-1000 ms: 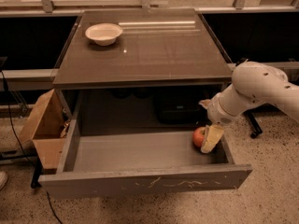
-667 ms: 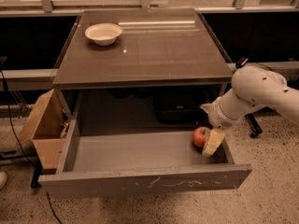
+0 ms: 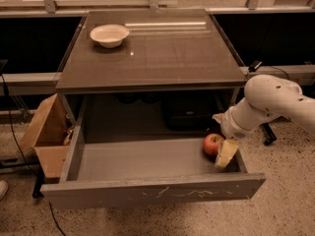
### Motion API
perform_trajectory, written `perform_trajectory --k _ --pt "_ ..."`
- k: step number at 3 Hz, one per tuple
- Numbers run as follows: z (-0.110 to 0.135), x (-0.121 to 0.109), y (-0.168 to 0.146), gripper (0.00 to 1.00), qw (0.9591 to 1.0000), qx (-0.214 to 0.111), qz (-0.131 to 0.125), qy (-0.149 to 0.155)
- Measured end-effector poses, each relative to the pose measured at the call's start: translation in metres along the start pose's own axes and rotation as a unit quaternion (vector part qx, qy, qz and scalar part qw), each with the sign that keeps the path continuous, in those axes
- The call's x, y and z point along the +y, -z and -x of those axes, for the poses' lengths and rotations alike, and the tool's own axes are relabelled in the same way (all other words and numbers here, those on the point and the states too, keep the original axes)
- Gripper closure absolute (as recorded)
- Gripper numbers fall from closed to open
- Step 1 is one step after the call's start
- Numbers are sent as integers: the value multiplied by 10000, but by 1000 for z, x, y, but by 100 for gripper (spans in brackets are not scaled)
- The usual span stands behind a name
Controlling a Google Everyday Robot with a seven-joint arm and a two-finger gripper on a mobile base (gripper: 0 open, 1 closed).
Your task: Pick apple from top drawer and place on counter
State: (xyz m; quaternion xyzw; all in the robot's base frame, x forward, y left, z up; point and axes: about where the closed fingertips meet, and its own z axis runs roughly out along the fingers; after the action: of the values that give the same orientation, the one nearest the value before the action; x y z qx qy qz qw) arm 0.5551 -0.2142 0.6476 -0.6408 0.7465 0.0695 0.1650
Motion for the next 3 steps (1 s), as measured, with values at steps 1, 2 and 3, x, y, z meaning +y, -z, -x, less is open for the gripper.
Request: perform_trajectory --k 1,2,3 --pt "-5 3 -13 0 9999 72 133 -27" --pt "-11 3 -24 0 9997 142 203 -58" --pt "-13 4 -29 14 9995 204 236 -56"
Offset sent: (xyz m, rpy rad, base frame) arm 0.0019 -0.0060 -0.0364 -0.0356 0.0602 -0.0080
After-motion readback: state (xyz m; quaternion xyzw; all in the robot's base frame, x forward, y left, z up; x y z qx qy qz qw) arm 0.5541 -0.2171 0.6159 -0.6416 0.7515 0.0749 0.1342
